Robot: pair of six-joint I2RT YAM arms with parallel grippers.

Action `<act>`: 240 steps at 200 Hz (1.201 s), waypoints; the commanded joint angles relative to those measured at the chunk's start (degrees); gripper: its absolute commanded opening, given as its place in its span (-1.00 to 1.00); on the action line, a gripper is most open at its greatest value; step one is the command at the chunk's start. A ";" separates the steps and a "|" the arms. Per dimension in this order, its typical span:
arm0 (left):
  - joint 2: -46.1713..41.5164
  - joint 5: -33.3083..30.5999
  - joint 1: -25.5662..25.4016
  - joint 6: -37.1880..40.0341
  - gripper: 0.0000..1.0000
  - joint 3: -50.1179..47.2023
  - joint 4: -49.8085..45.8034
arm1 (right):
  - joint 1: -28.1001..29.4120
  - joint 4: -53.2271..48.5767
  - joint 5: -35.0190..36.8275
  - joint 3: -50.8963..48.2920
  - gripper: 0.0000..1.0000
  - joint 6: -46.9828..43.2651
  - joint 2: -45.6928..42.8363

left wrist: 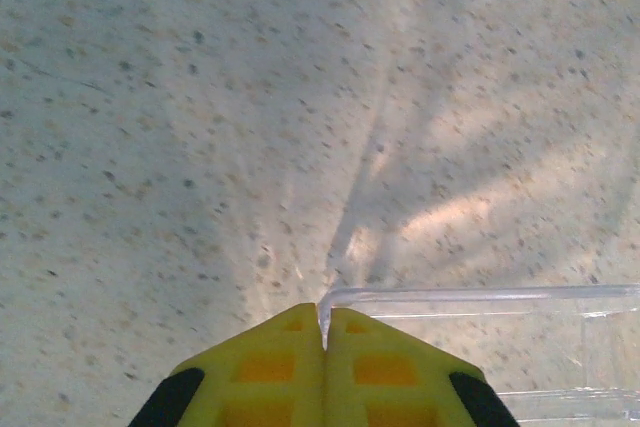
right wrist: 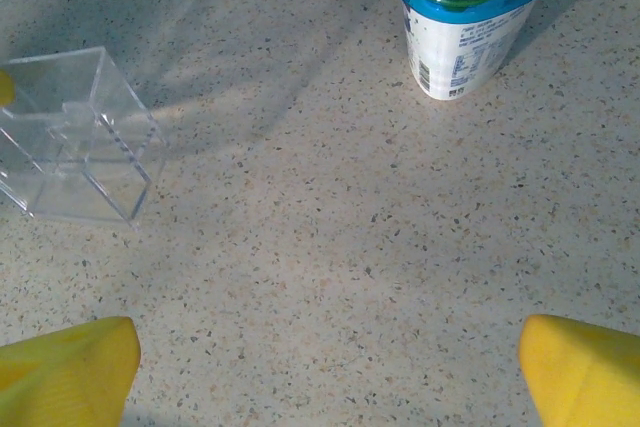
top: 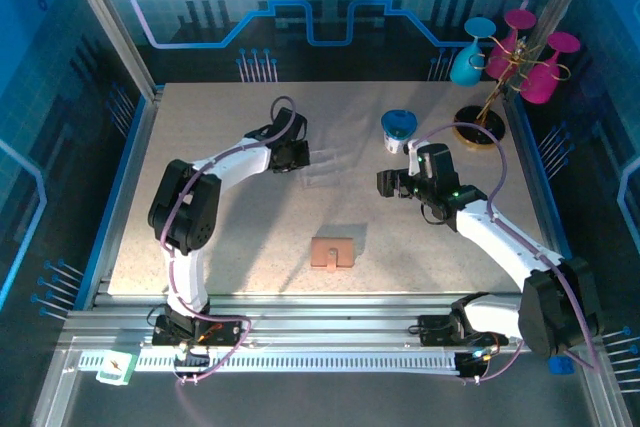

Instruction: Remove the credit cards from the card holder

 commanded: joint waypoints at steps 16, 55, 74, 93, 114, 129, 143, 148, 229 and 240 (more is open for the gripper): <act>-1.94 -3.82 -3.51 2.71 -1.00 1.27 -1.70 | 0.74 0.62 -0.83 -0.31 0.96 -0.19 -0.73; 1.55 -5.66 -5.64 2.33 -1.00 5.04 -3.08 | 0.74 1.25 -0.93 -0.68 0.97 -0.72 -0.09; 4.15 -7.18 -6.09 1.92 -1.00 8.36 -5.45 | 0.73 1.59 -1.01 -0.84 0.97 -0.88 0.41; 5.83 -8.48 -6.28 1.92 -1.00 10.54 -6.56 | 0.75 2.00 -1.19 -1.14 0.98 -0.89 0.86; 7.22 -9.46 -6.25 2.12 -1.00 12.30 -7.12 | 0.71 2.39 -1.34 -1.12 0.99 -1.15 1.41; 8.15 -10.07 -6.46 2.30 -1.00 13.53 -7.89 | 0.67 2.37 -1.39 -0.84 0.99 -1.30 1.91; 8.75 -9.80 -6.54 2.10 -1.00 14.00 -7.81 | 0.68 2.53 -1.33 -0.77 0.99 -1.51 2.19; 9.03 -9.74 -6.53 2.08 -1.00 14.12 -7.82 | 0.68 2.65 -1.26 -0.67 0.99 -1.59 2.33; 9.63 -9.22 -6.79 1.86 -0.71 14.34 -6.52 | 0.45 3.75 -2.29 -1.38 0.99 -0.80 2.67; 8.61 -9.24 -6.74 1.91 -0.62 13.68 -6.12 | 0.43 3.48 -2.38 -1.22 0.99 -0.64 2.18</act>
